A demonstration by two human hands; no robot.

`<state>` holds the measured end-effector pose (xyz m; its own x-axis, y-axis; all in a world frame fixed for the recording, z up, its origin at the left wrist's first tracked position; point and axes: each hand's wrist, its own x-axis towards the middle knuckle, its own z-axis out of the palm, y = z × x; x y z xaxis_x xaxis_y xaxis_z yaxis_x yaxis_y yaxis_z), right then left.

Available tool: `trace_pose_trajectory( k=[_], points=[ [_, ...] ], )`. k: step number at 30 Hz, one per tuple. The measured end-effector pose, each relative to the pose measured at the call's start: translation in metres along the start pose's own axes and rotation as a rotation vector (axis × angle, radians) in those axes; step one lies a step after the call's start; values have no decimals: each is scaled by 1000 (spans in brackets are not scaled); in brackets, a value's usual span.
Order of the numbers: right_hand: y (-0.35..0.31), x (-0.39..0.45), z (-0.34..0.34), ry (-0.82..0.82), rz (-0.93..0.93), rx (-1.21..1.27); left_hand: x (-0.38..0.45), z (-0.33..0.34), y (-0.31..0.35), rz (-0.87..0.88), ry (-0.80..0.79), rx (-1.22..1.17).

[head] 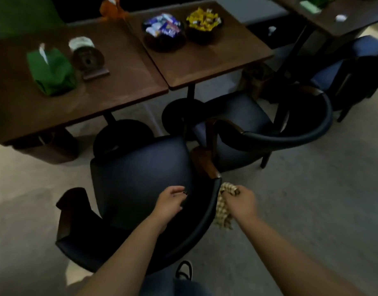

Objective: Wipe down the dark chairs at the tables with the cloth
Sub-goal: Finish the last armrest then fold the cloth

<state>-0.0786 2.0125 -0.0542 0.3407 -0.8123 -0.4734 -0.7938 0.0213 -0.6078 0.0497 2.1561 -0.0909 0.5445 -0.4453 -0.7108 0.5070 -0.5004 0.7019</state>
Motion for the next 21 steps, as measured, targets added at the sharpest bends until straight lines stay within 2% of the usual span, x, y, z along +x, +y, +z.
trace_pose_trajectory(
  k=[3, 5, 10, 14, 21],
  points=[
    [-4, 1, 27, 79, 108, 131, 23, 0, -25, -80, 3, 114],
    [-3, 3, 39, 106, 191, 202, 38, 1, -36, -144, -50, 175],
    [13, 0, 67, -238, 547, 418, 66, 8, -62, -247, -187, 306],
    [20, 6, 70, -186, 533, 524, 81, 13, -72, -296, -237, 354],
    [19, 9, 66, -271, 491, 491, 102, 6, -65, -373, -397, 369]
  ],
)
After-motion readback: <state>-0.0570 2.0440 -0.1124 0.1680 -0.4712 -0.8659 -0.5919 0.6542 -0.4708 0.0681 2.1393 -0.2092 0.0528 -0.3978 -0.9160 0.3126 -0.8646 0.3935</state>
